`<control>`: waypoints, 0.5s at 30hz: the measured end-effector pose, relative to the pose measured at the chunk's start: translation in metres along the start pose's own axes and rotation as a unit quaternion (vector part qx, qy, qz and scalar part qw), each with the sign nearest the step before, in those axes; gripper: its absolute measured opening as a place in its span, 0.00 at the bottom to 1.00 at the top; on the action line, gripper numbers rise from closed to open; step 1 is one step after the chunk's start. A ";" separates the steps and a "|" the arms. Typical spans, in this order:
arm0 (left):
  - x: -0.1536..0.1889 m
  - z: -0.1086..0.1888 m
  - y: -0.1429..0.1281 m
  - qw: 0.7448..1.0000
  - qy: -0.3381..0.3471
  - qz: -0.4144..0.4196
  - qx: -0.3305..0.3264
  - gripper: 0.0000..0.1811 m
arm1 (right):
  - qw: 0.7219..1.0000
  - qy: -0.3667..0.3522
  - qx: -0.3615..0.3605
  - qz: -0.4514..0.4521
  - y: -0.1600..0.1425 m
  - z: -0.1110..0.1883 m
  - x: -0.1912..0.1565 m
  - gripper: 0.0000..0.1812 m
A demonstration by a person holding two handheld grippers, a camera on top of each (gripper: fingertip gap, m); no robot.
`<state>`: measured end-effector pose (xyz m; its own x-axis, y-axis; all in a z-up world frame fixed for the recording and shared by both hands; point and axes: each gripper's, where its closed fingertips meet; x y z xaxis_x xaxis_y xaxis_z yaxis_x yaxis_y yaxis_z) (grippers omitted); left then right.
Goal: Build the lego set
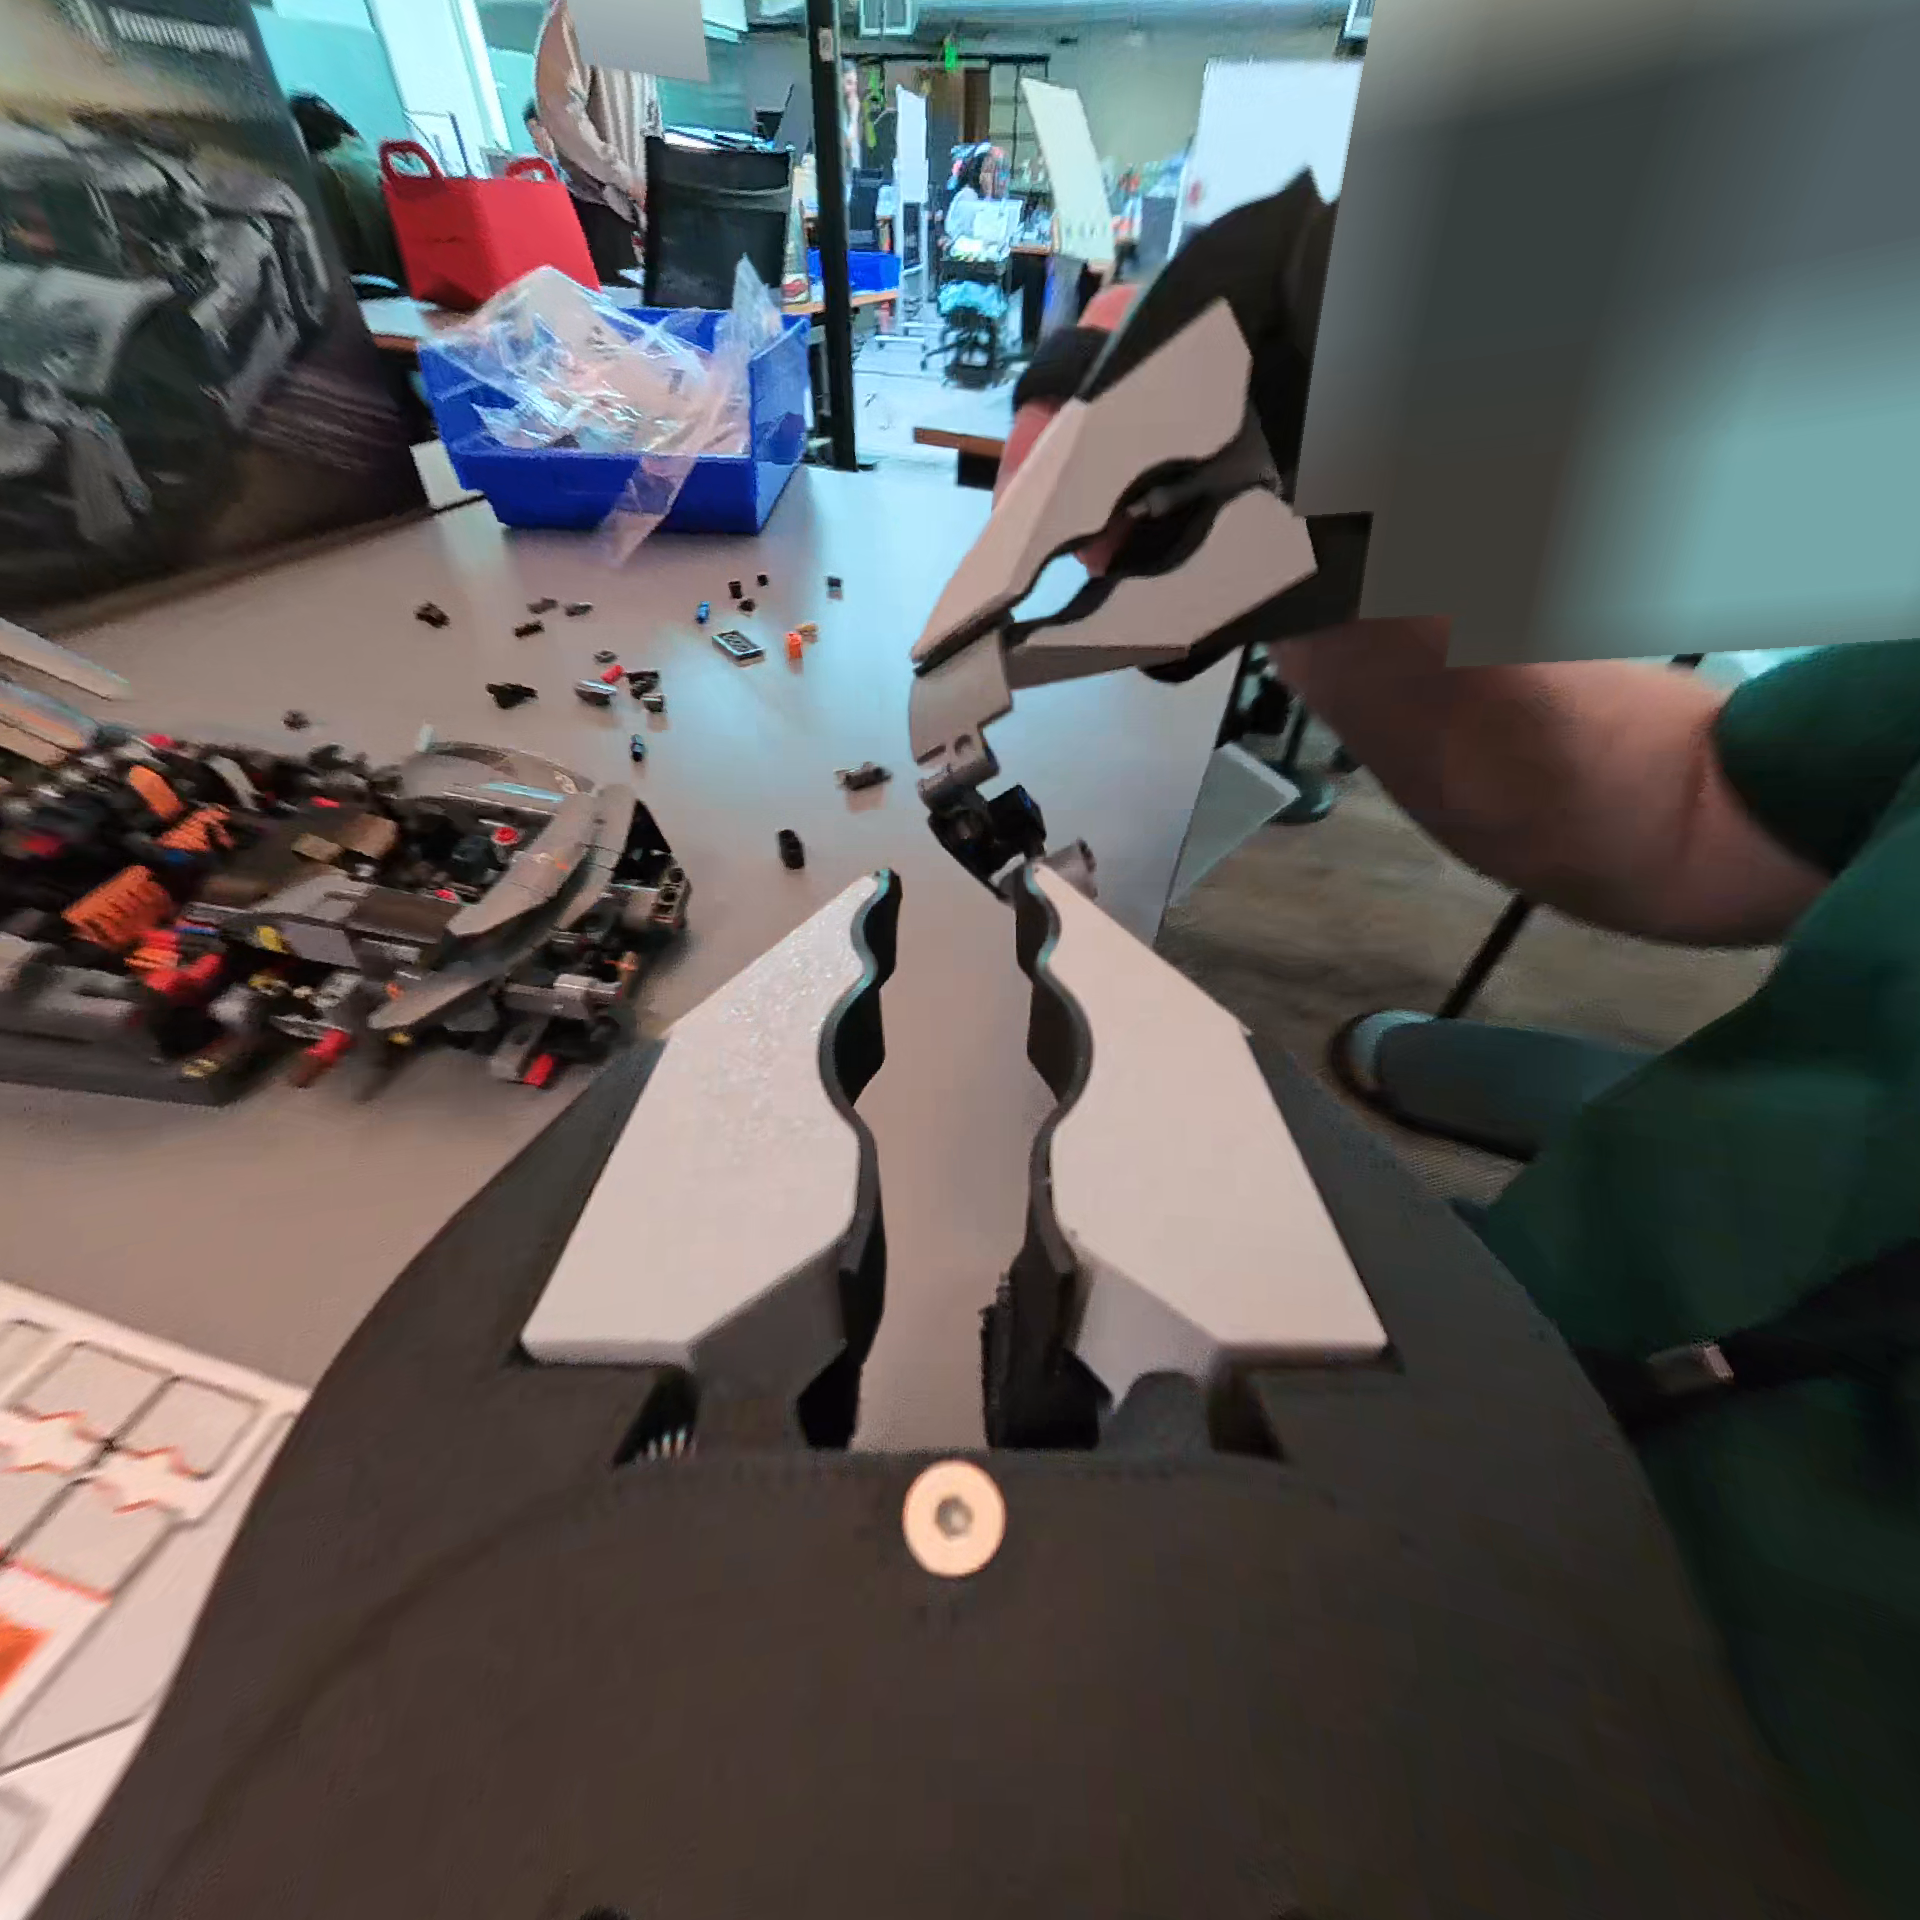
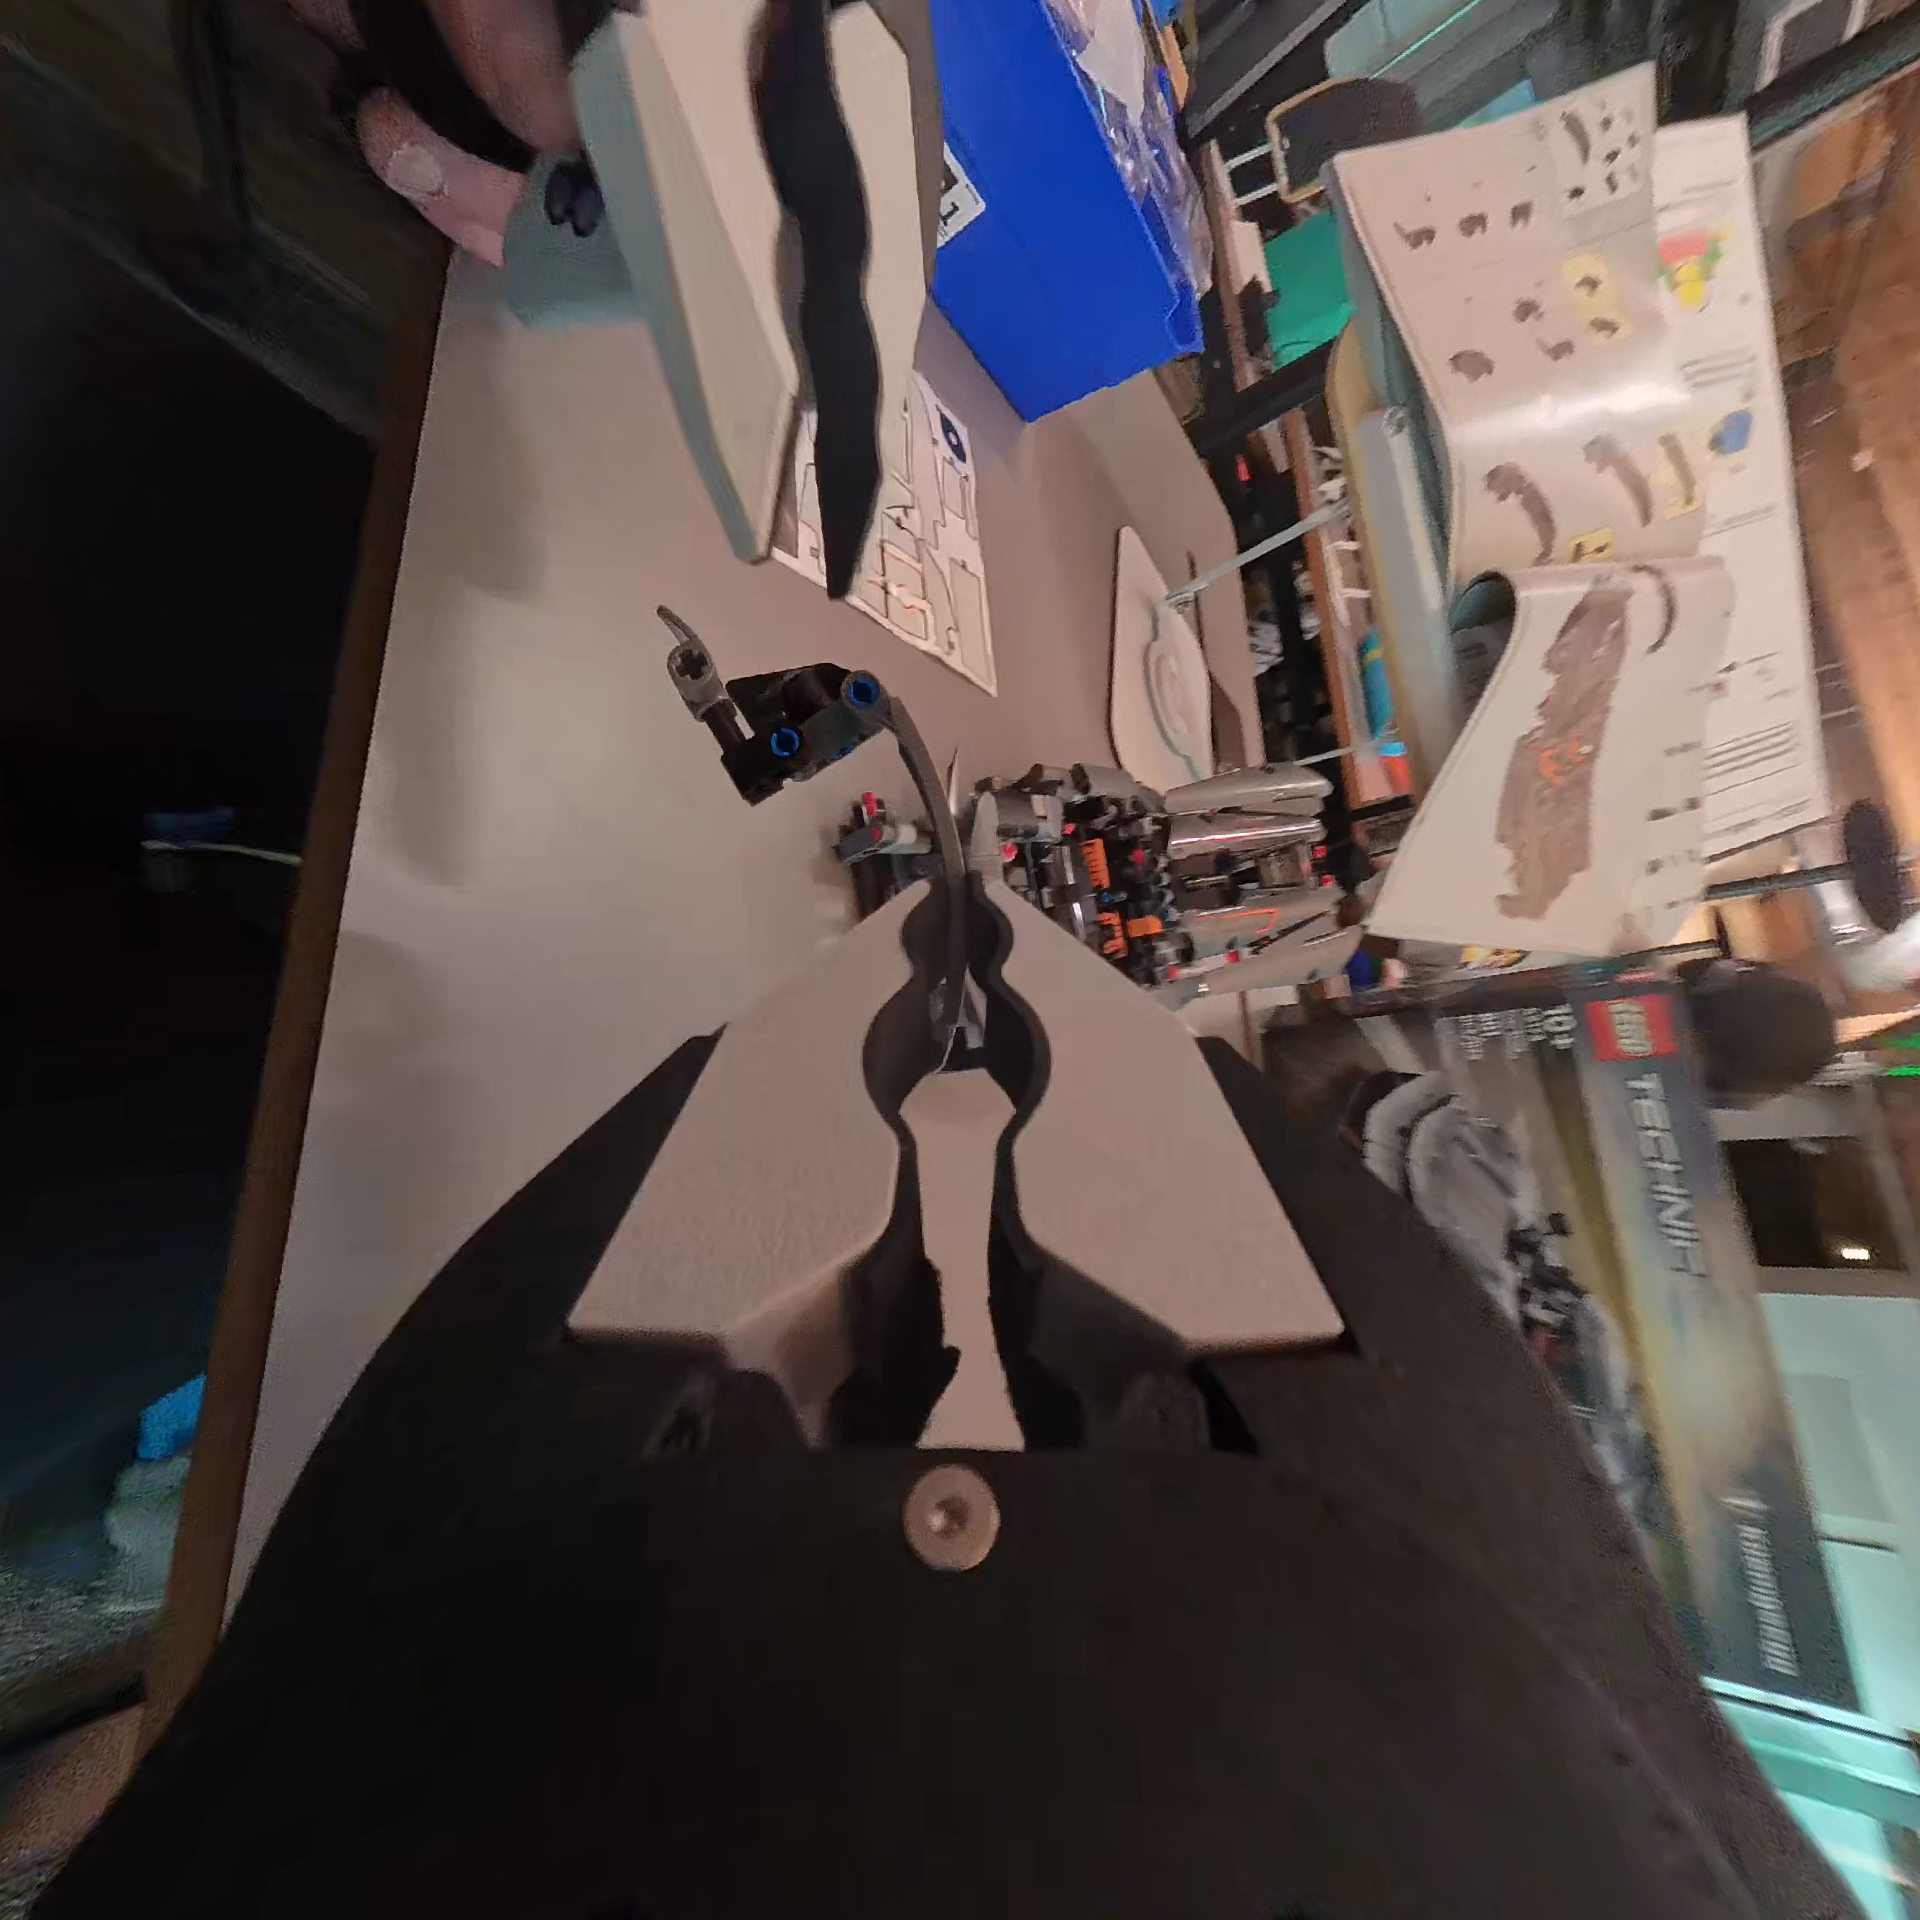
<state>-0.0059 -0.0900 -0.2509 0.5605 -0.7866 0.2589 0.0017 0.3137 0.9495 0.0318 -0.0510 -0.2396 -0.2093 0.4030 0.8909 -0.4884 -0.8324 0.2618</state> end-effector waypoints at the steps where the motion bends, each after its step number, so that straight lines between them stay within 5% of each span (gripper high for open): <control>1: 0.002 -0.002 -0.001 1.000 -0.017 0.022 0.000 0.11 | 1.000 -0.009 -0.006 0.016 0.003 0.000 0.001 0.00; 7: 0.010 -0.011 -0.006 0.993 -0.076 0.092 -0.008 0.06 | 0.996 -0.042 -0.024 0.074 0.015 0.004 0.008 0.00; 15: 0.009 -0.012 -0.004 0.994 -0.069 0.079 -0.005 0.01 | 0.995 -0.063 -0.012 0.072 0.020 0.005 0.016 0.02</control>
<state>0.0091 -0.0917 -0.2547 0.4358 -0.7919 0.4278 -0.0685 0.4447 0.8930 0.0228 -0.0632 -0.2181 -0.1714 0.2271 0.9587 -0.4819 -0.8681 0.1195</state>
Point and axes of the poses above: each gripper's, where its closed fingertips meet, z back along the fingers, y out of its top, x = y × z across the jaws, and after that the axes turned 13 degrees about z, right-handed
